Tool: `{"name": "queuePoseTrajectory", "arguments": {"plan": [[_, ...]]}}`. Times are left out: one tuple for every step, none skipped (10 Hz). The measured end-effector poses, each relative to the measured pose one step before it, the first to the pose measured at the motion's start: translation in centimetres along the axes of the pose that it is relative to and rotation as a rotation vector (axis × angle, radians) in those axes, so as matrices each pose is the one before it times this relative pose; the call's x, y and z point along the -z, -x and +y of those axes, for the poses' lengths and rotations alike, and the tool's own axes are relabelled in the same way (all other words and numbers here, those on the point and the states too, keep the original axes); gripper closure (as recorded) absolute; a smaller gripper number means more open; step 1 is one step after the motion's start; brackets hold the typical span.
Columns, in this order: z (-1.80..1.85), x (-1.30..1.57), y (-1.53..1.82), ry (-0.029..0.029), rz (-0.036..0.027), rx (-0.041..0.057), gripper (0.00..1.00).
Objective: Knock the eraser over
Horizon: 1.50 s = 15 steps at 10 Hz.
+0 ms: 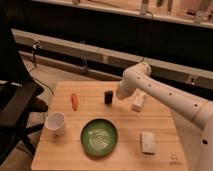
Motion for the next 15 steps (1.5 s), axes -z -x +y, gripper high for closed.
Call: {"name": "queuePoseTrajectory", "arguments": {"plan": [[-0.374,0.567,-0.065,-0.00408,-0.00177,0.00170,1.00],[-0.472,0.454,0.060,-0.00250,-0.00197,0.00366,1.00],[-0.255,-0.030,0.216,0.00488,-0.00205,0.00546,1.00],[-0.160,-0.481,0.224,0.00400,-0.00204,0.00591,1.00],[0.163,-0.935,0.039,0.00316,-0.00111,0.00260,1.00],[0.166,-0.474,-0.103,0.00259,-0.00017,-0.00175,1.00],[0.014,-0.055,-0.096,-0.00033,-0.00090,-0.00322,1.00],[-0.281,0.318,0.082,0.00049,-0.00161,-0.00042,1.00],[-0.368,0.497,0.126,0.00085,-0.00242,0.00502,1.00],[-0.314,0.382,0.064,-0.00065,-0.00103,0.00390,1.00],[-0.089,-0.026,0.048,0.00188,-0.00102,0.00265,1.00],[-0.052,-0.367,0.055,0.00047,-0.00152,0.00225,1.00],[0.050,-0.629,0.000,0.00033,-0.00101,0.00236,1.00],[-0.025,-0.280,0.043,0.00039,-0.00118,0.00099,1.00],[-0.187,0.059,-0.002,-0.00105,-0.00064,0.00011,1.00]]}}
